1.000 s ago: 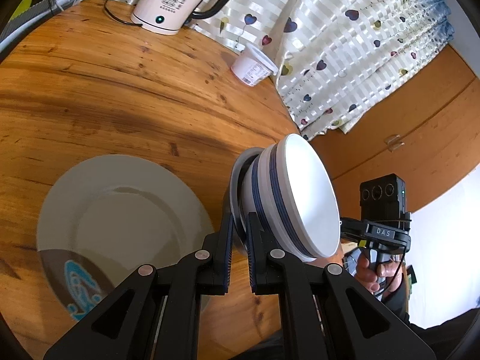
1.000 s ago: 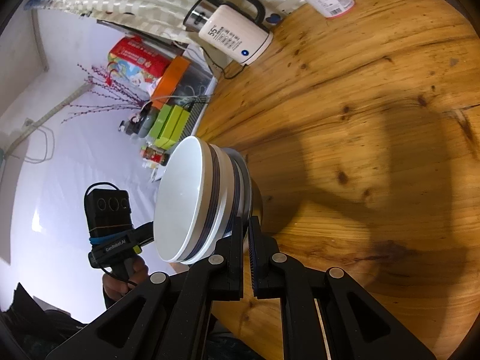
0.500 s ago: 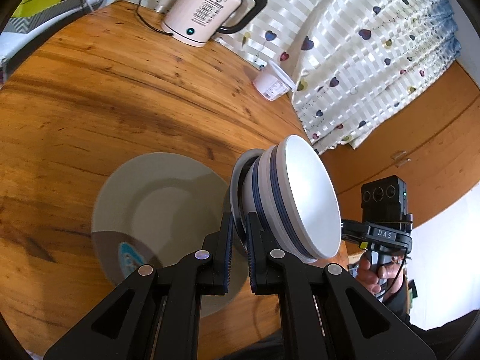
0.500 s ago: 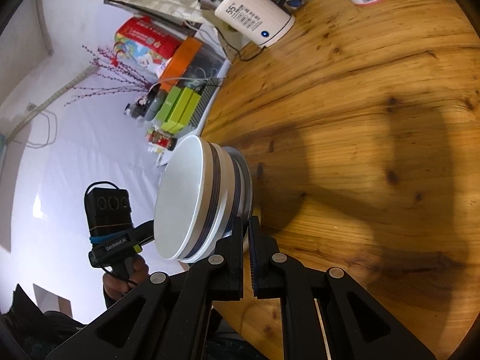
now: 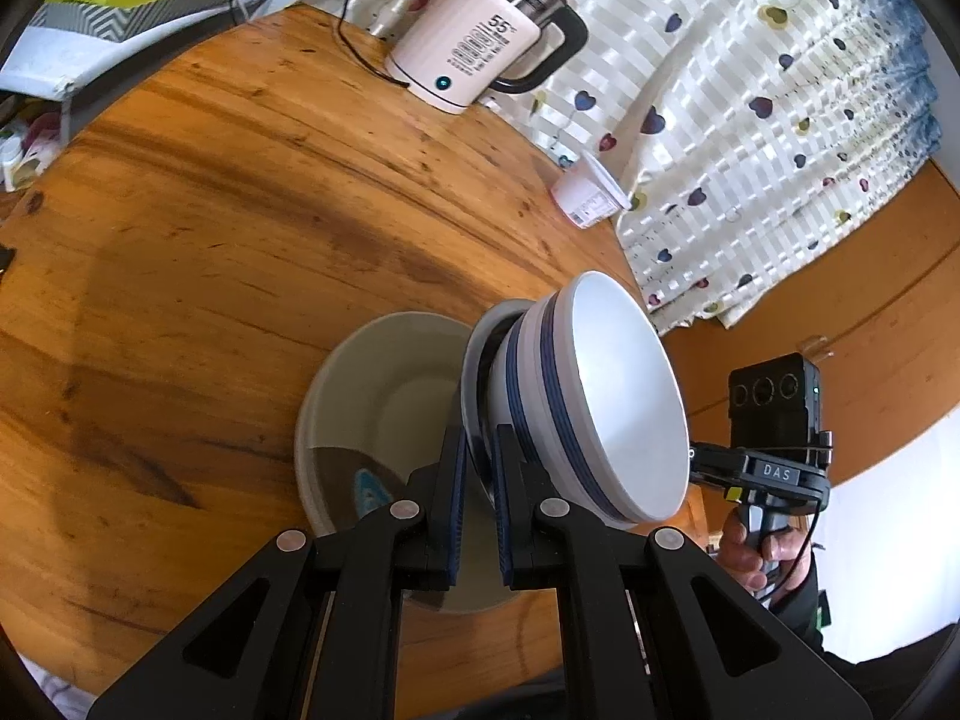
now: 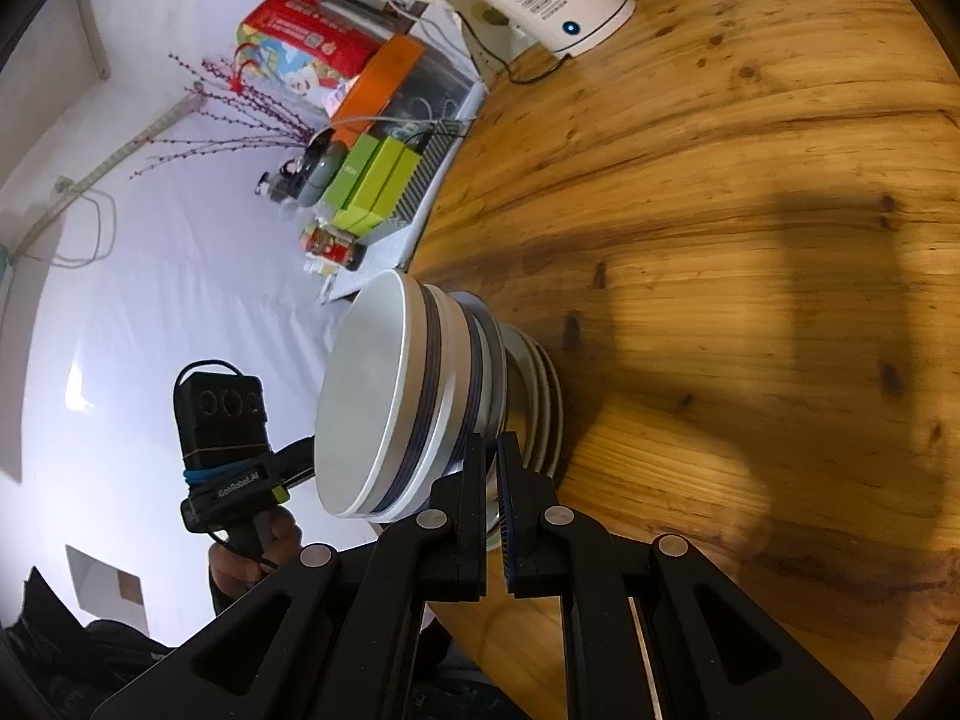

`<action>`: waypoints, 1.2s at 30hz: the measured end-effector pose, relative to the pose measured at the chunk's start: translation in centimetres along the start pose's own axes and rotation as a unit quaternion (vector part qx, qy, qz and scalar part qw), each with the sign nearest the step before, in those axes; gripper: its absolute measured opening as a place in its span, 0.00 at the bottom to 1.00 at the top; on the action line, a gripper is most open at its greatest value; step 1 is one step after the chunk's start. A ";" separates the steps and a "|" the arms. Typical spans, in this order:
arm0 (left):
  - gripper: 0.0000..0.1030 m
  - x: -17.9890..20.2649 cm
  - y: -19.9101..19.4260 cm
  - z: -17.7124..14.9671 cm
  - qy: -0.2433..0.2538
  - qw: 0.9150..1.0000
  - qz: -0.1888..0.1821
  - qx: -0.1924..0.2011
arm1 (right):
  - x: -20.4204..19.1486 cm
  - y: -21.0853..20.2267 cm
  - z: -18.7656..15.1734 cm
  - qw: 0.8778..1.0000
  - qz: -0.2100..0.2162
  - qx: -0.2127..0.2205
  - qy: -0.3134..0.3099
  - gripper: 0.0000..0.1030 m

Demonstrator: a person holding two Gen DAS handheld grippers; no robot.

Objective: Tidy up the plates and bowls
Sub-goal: 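Lower the steel bowl stack onto the beige plates with both grippers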

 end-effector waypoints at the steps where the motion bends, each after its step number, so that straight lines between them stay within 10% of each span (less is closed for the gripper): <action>1: 0.07 -0.2 -0.1 0.0 -0.002 1.000 0.001 0.001 | -0.1 0.2 0.0 1.000 0.000 -0.003 0.000 0.06; 36: 0.10 -2.3 -1.5 -0.3 -0.027 0.999 0.016 0.019 | -0.7 1.6 -0.4 0.999 -0.029 -0.020 -0.016 0.07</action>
Point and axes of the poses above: each gripper's, at about its wrist camera, not at the fingertips, and y roughly the way its jaws point, x to its right, z to its top, the point moved 6 cm from there along y, roughly the way its jaws point, and after that the axes turned 5 degrees about -y, right-handed, at the moved point
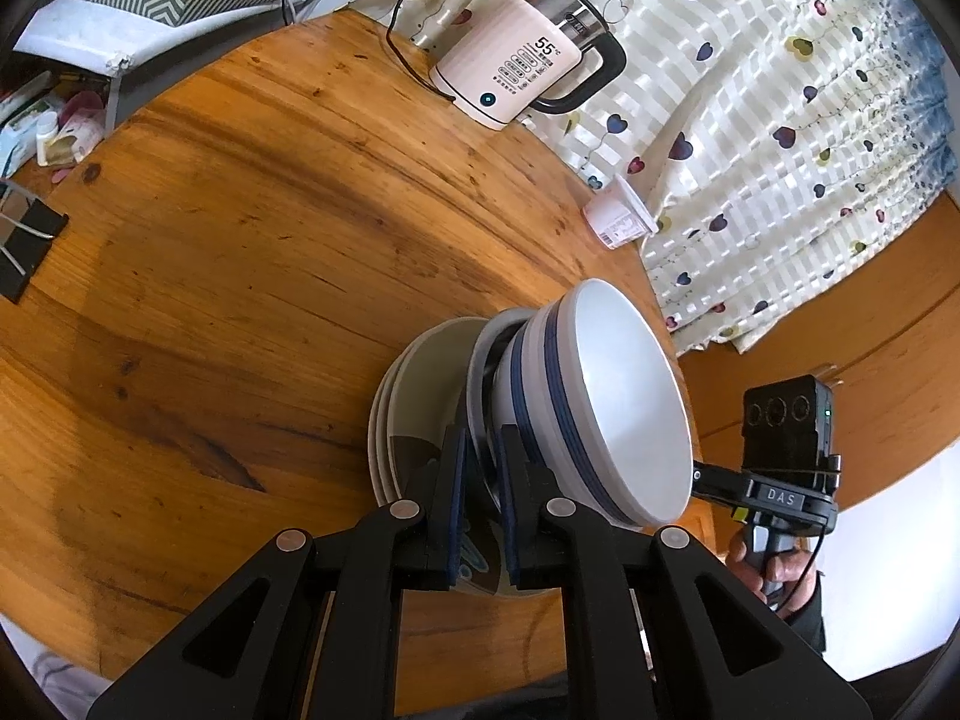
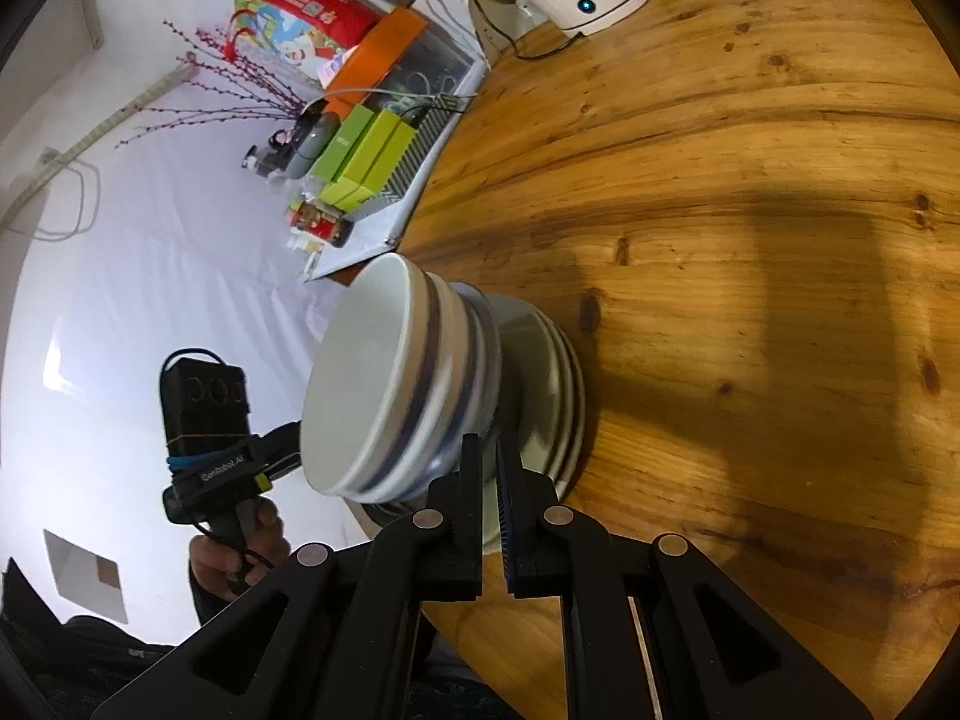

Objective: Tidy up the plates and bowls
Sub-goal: 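Lower the steel bowl stack onto the beige plates with both grippers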

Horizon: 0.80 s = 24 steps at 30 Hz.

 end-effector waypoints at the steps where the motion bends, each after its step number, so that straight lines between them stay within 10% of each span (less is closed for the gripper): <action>1: 0.10 0.1 0.0 0.0 0.002 1.000 0.001 0.001 | 0.1 -0.1 -0.1 1.000 -0.004 0.001 0.000 0.07; 13: 0.19 1.0 -1.1 -1.0 0.025 0.999 0.032 0.029 | -1.9 -1.1 -0.7 0.998 -0.033 0.030 -0.040 0.13; 24: 0.33 2.5 -1.5 -2.4 0.062 0.994 0.078 0.049 | -4.5 -1.1 -2.2 0.991 -0.085 0.041 -0.096 0.40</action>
Point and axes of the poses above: each gripper's, at about its wrist camera, not at the fingertips, and y roughly the way its jaws point, x to its right, z to its top, the point moved 6 cm from there along y, roughly the way its jaws point, and after that the axes turned 5 degrees about -y, right-handed, at the moved point
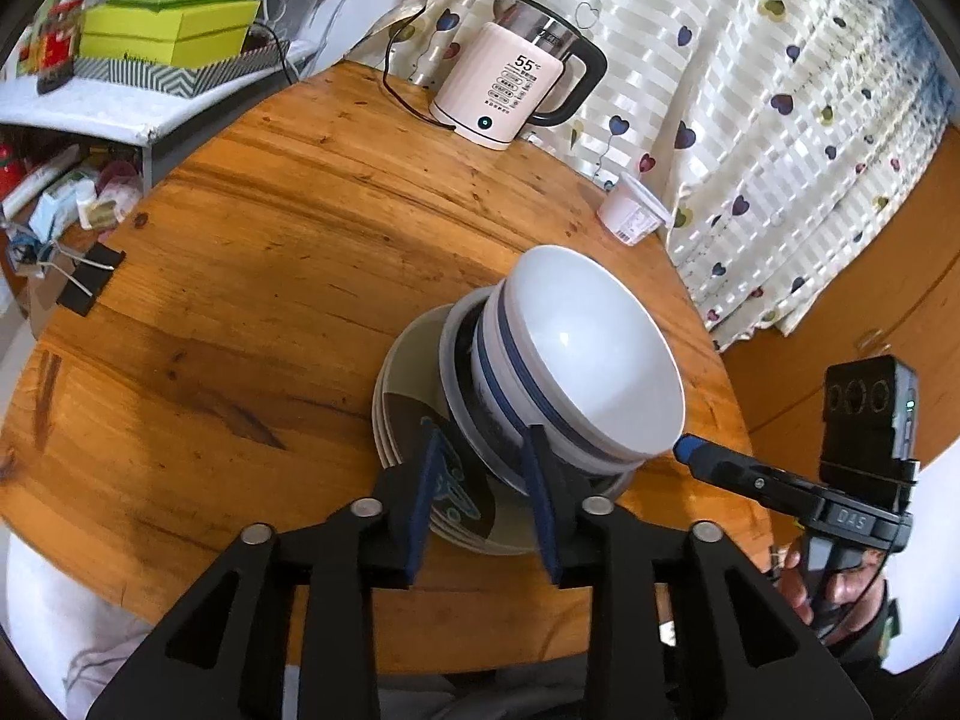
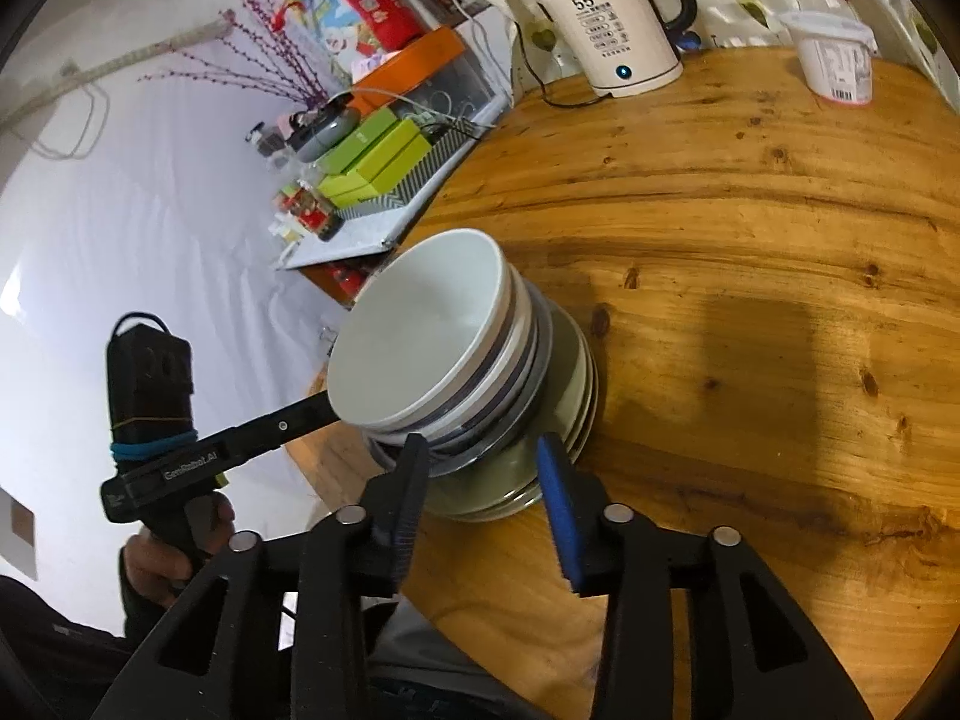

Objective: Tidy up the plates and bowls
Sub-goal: 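Lower the steel bowl stack onto the beige plates with both grippers, then open both grippers and release the bowl stack on the plates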

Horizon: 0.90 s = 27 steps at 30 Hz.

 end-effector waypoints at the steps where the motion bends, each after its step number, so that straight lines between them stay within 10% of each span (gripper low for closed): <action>1: 0.35 0.2 -0.1 -0.1 0.005 1.000 0.004 0.002 | -0.2 0.0 -0.1 1.000 -0.006 0.000 -0.004 0.41; 27: 0.44 1.9 0.2 -1.5 0.084 0.988 0.126 0.026 | -3.5 0.6 -1.6 0.989 -0.112 -0.005 -0.101 0.47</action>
Point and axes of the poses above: each gripper's, at about its wrist camera, not at the fingertips, and y roughly the way its jaws point, x to its right, z to its top, the point moved 6 cm from there along y, roughly the way its jaws point, and after that the axes turned 5 degrees about -y, right-handed, at the moved point
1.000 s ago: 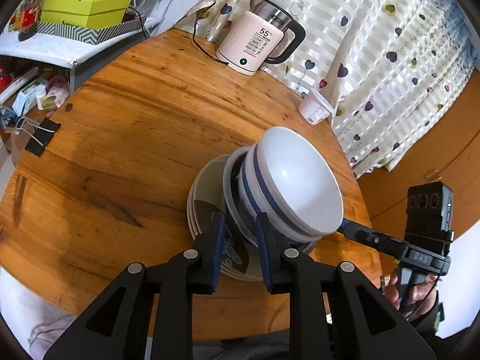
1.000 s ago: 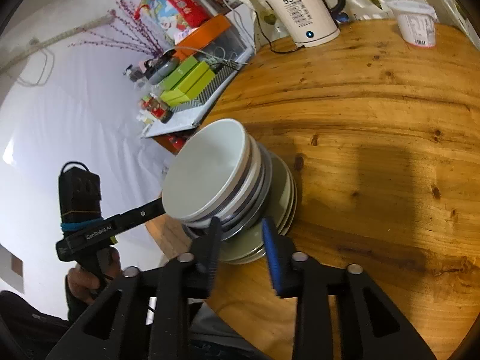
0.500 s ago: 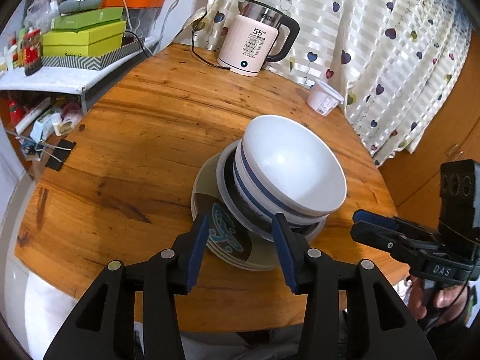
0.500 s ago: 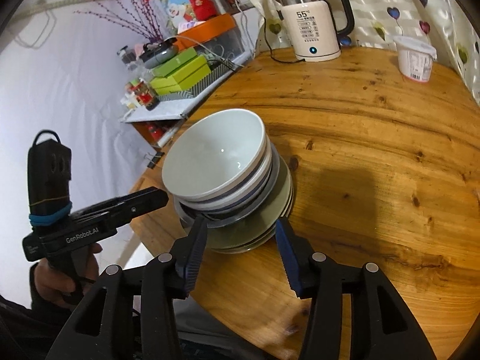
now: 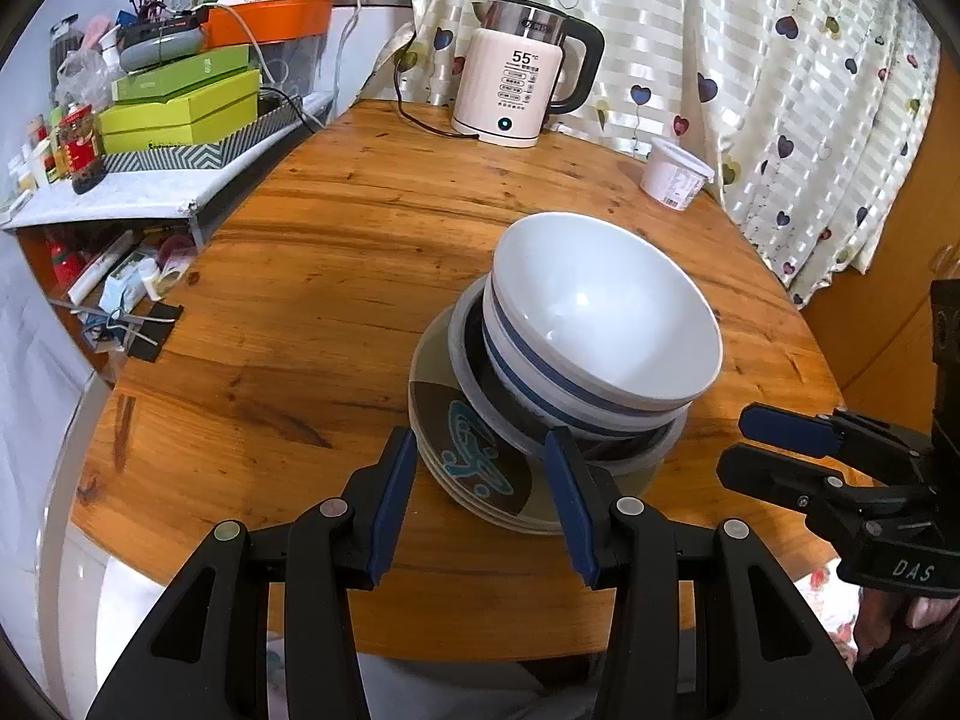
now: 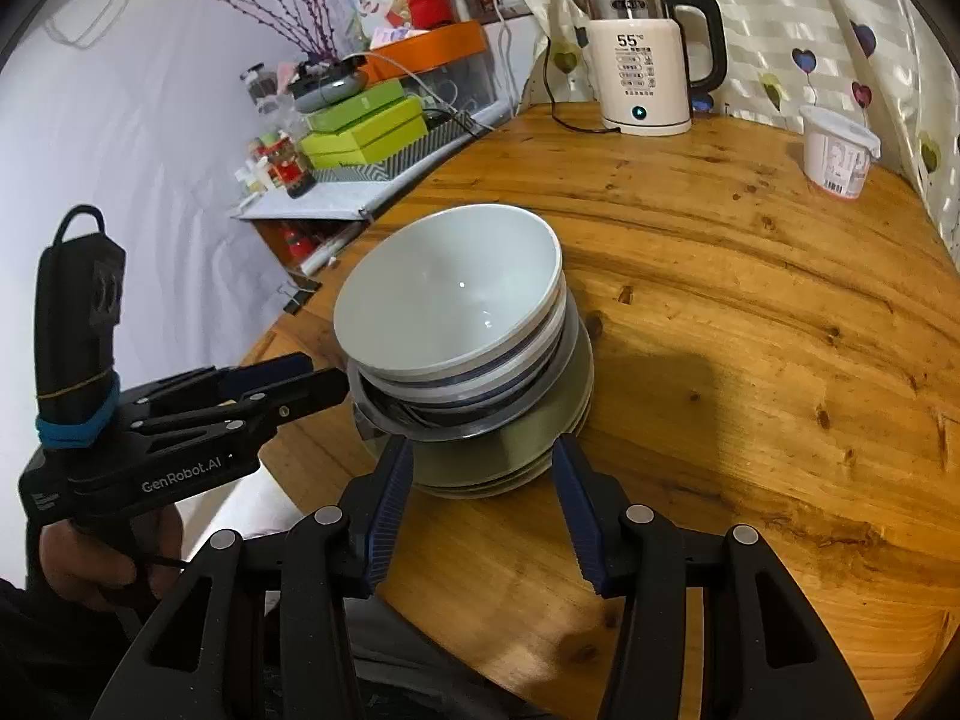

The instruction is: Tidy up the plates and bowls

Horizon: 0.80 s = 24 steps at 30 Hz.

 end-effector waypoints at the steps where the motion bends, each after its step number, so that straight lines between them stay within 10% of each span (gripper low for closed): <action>1: 0.44 0.0 0.0 0.0 0.000 1.000 0.002 0.000 | -0.1 0.1 0.0 1.000 -0.002 -0.001 -0.003 0.47; 24: 0.44 0.3 0.3 -0.3 0.009 0.999 0.032 0.000 | -0.6 1.3 -0.1 1.000 -0.005 -0.016 -0.017 0.47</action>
Point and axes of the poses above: each gripper's, at about its wrist camera, not at the fingertips, and y roughly the way its jaws point, x to its right, z to its top, the point moved 6 cm from there along y, roughly the way its jaws point, and after that the axes turned 5 degrees about -y, right-handed, at the moved point
